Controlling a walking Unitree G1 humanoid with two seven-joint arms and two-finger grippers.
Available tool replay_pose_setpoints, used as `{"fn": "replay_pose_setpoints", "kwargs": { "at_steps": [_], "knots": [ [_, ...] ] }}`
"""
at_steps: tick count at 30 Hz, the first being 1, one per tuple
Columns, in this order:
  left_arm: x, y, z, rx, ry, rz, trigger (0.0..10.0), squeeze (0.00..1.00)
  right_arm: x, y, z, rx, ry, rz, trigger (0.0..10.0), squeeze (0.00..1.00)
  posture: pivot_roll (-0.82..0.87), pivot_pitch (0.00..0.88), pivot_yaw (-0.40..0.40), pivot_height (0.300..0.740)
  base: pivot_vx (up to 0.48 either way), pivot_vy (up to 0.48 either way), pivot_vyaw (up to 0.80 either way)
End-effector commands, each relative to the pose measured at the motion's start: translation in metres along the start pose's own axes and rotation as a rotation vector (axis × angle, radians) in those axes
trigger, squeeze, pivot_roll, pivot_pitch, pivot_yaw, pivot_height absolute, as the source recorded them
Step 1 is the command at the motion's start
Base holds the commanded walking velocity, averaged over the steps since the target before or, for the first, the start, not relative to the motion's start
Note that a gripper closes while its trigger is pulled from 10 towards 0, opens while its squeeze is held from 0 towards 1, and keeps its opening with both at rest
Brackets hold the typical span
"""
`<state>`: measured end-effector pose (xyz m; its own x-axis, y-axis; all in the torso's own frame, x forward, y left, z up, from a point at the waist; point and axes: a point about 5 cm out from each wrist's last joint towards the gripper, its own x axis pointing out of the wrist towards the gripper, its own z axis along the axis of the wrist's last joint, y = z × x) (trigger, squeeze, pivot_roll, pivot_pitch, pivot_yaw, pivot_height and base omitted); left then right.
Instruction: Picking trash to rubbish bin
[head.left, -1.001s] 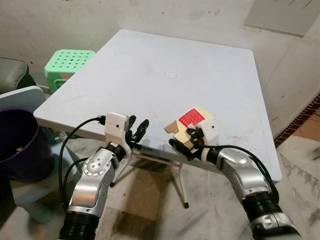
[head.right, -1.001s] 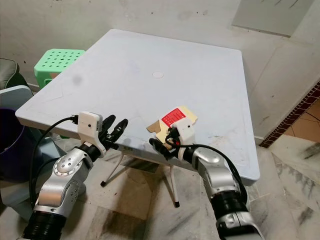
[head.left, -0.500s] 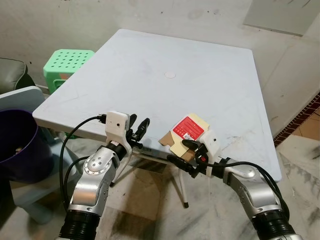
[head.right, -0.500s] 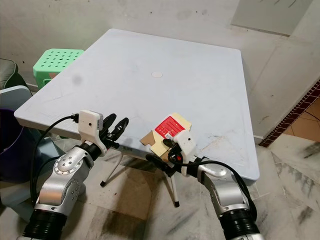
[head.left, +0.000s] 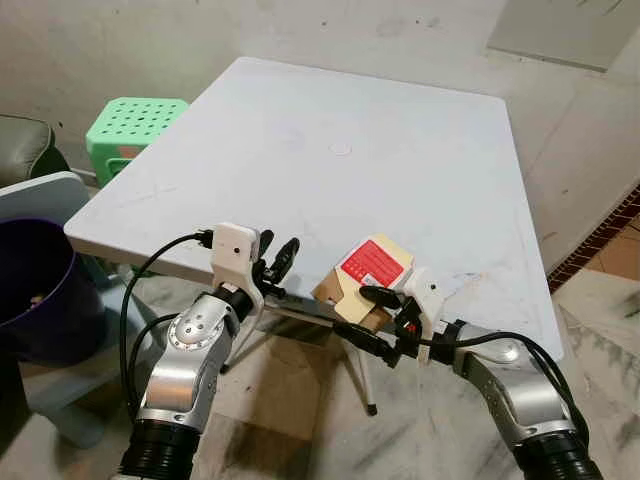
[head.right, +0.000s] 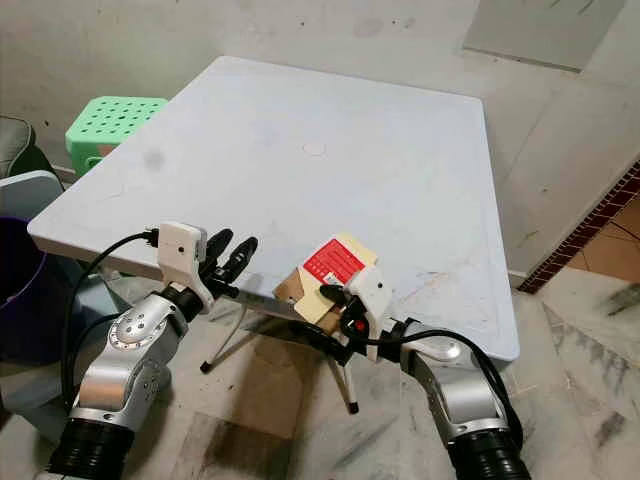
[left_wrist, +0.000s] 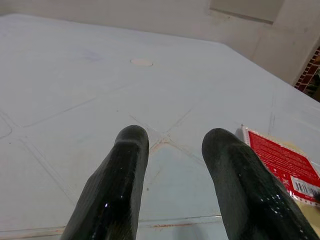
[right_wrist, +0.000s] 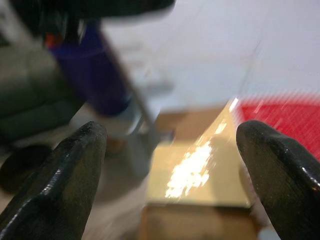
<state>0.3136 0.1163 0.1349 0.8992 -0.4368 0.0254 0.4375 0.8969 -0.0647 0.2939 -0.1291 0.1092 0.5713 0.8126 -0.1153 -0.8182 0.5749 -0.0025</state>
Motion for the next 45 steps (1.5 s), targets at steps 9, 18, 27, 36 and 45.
{"fn": "replay_pose_setpoints", "kwargs": {
  "at_steps": [9, 18, 27, 36, 45],
  "knots": [
    [0.002, -0.002, 0.003, 0.013, -0.010, -0.013, 10.0, 0.00, -0.002, -0.002, 0.021, -0.121, -0.145, -0.074, 10.0, 0.00, -0.04, 0.114, -0.059, 0.740, 0.000, 0.000, 0.00],
    [0.002, -0.002, 0.003, 0.014, -0.010, -0.013, 10.0, 0.00, -0.008, 0.013, 0.017, -0.258, -0.153, -0.039, 10.0, 0.00, -0.04, 0.117, -0.059, 0.740, 0.000, 0.000, 0.00],
    [0.003, -0.004, 0.002, 0.010, -0.010, -0.020, 10.0, 0.00, -0.013, 0.021, -0.008, -0.387, -0.048, -0.128, 10.0, 0.00, -0.05, 0.120, -0.058, 0.740, 0.000, 0.000, 0.00],
    [0.004, -0.005, 0.001, 0.008, -0.008, -0.024, 10.0, 0.00, -0.016, 0.032, -0.036, -0.556, 0.038, -0.160, 10.0, 0.00, -0.05, 0.120, -0.057, 0.740, 0.000, 0.000, 0.00],
    [0.002, -0.005, 0.001, 0.008, -0.008, -0.024, 10.0, 0.00, -0.016, 0.030, -0.050, -0.671, 0.085, -0.307, 10.0, 0.00, -0.05, 0.120, -0.055, 0.740, 0.000, 0.000, 0.00]
  ]
}}
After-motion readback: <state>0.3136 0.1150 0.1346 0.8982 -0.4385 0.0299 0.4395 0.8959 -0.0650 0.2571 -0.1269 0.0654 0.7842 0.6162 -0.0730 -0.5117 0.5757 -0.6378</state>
